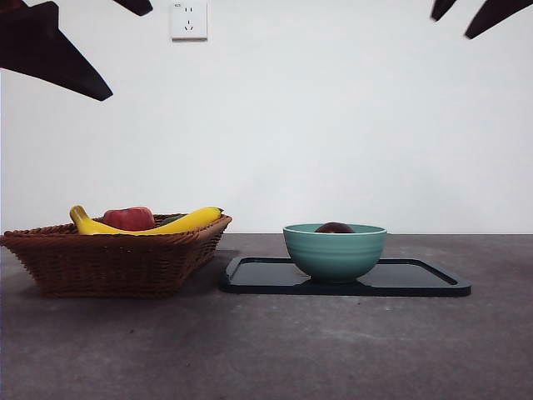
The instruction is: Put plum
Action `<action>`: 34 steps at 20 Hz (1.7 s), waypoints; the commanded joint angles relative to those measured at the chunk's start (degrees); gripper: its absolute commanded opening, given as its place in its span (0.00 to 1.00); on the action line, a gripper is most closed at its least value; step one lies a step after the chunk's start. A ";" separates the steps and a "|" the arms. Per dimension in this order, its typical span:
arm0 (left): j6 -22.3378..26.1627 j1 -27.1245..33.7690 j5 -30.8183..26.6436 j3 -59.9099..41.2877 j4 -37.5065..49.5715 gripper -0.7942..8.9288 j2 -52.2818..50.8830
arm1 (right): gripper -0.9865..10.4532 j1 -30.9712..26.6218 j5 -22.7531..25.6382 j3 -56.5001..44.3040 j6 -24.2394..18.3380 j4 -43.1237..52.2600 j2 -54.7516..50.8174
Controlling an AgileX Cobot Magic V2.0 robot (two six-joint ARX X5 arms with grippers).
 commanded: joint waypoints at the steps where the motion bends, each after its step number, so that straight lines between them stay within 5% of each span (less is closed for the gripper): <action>1: 0.04 -0.26 0.26 0.57 0.46 0.50 0.31 | 0.29 0.90 -1.18 -4.94 -0.90 0.00 -5.31; 10: 0.02 -0.26 0.26 0.57 1.03 0.50 0.31 | 0.29 1.81 -7.91 -25.09 -1.70 1.20 -23.74; 29: -0.35 -0.26 0.26 0.57 1.64 0.50 0.31 | 0.29 1.81 -8.00 -25.68 -1.68 1.66 -25.31; 34: -7.96 -0.90 -1.77 1.03 9.86 0.50 1.20 | 0.29 1.81 -8.00 -25.68 -1.66 1.66 -25.31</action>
